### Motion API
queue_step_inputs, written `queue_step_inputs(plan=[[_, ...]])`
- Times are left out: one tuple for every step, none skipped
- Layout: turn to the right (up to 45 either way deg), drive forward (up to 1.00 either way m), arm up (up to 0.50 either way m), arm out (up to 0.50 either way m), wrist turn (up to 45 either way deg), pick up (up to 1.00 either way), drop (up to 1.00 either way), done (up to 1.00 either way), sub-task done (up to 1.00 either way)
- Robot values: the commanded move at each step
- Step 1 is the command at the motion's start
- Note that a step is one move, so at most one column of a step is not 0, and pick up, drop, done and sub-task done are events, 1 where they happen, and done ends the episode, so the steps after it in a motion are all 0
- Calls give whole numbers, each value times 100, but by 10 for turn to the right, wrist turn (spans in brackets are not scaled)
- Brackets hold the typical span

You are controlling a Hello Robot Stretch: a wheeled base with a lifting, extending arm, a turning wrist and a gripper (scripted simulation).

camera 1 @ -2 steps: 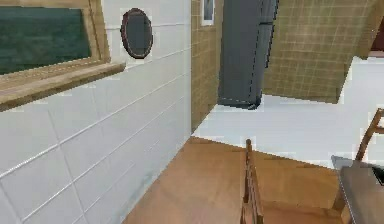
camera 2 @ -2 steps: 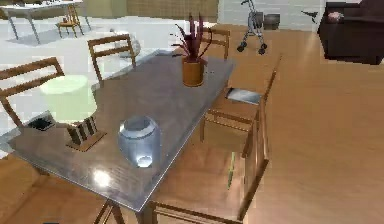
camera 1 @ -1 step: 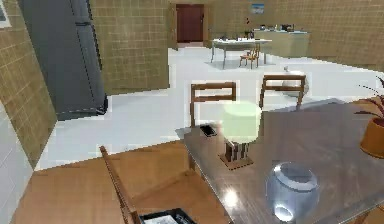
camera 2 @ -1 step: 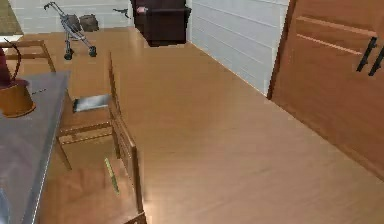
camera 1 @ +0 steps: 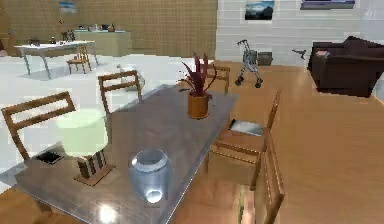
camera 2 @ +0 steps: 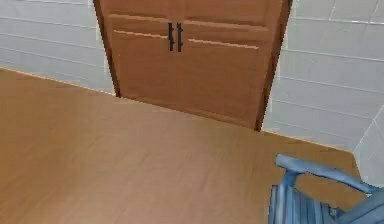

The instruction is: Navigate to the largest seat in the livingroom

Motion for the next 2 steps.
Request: queue_step_inputs(plan=[[450, 0, 0, 0, 0, 0, 0, 0, 0], [300, 0, 0, 0, 0, 0, 0, 0, 0]])
